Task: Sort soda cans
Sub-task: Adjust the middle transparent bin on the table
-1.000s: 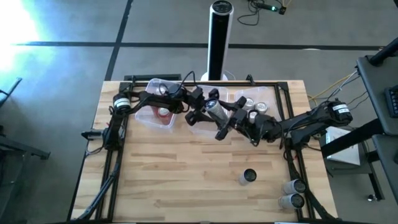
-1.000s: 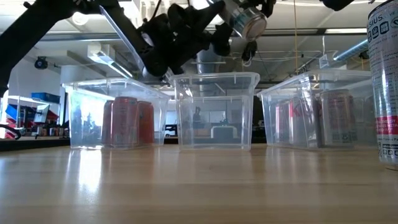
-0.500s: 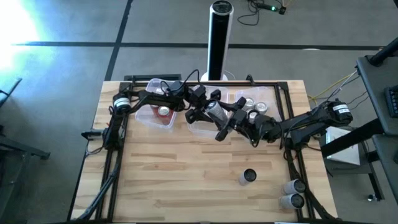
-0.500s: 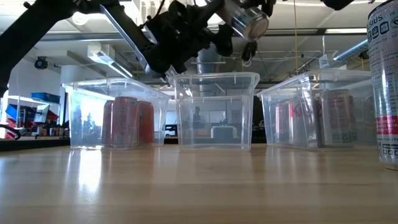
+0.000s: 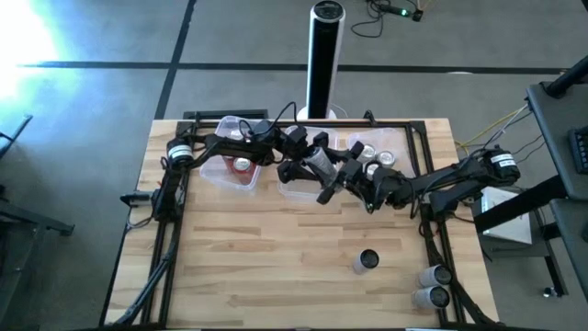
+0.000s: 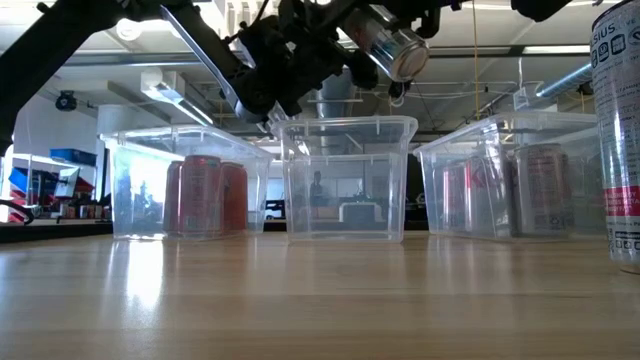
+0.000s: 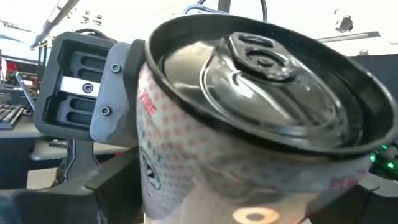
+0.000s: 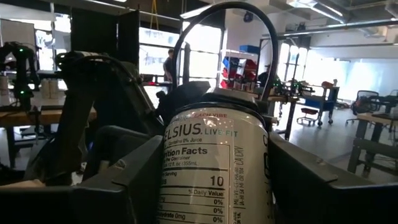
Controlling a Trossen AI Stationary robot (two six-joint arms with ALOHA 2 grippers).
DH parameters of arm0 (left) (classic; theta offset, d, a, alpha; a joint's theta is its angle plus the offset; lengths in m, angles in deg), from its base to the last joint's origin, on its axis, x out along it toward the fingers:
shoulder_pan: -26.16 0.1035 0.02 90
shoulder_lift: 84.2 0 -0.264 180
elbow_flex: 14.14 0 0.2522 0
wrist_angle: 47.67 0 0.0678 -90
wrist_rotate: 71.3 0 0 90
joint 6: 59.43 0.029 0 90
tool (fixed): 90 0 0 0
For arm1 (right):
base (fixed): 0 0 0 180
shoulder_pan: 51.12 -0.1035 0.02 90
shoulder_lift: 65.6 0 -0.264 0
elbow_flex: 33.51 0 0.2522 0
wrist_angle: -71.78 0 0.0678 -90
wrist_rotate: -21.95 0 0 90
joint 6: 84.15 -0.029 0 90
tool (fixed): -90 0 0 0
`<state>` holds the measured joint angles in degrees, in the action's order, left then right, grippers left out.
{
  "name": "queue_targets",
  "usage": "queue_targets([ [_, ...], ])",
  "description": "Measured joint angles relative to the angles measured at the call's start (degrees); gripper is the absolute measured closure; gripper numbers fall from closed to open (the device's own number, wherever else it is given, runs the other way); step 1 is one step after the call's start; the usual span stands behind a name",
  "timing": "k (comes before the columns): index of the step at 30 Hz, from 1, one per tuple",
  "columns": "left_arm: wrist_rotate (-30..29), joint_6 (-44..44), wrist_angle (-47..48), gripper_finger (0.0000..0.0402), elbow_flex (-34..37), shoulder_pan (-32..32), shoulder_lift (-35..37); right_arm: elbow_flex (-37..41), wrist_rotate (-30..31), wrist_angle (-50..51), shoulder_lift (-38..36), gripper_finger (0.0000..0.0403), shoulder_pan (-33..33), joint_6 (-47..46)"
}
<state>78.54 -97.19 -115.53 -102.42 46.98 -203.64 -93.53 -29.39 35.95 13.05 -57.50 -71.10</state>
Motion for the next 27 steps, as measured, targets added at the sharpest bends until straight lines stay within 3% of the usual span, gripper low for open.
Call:
queue_targets([
  [8,0.1,1.6,-1.0,0.0082,-0.1,-1.0,-0.1,0.0,-0.9,0.2,-0.1,0.0164,-0.1,-0.1],
  [20,-0.3,2.9,-0.4,0.0078,0.3,-0.9,-0.2,0.0,-1.0,0.1,-0.1,0.0162,-0.1,-0.9],
  [27,2.5,2.1,-0.1,0.0131,0.3,1.2,-0.2,-0.1,-1.6,-0.1,-0.1,0.0162,0.0,-2.4],
])
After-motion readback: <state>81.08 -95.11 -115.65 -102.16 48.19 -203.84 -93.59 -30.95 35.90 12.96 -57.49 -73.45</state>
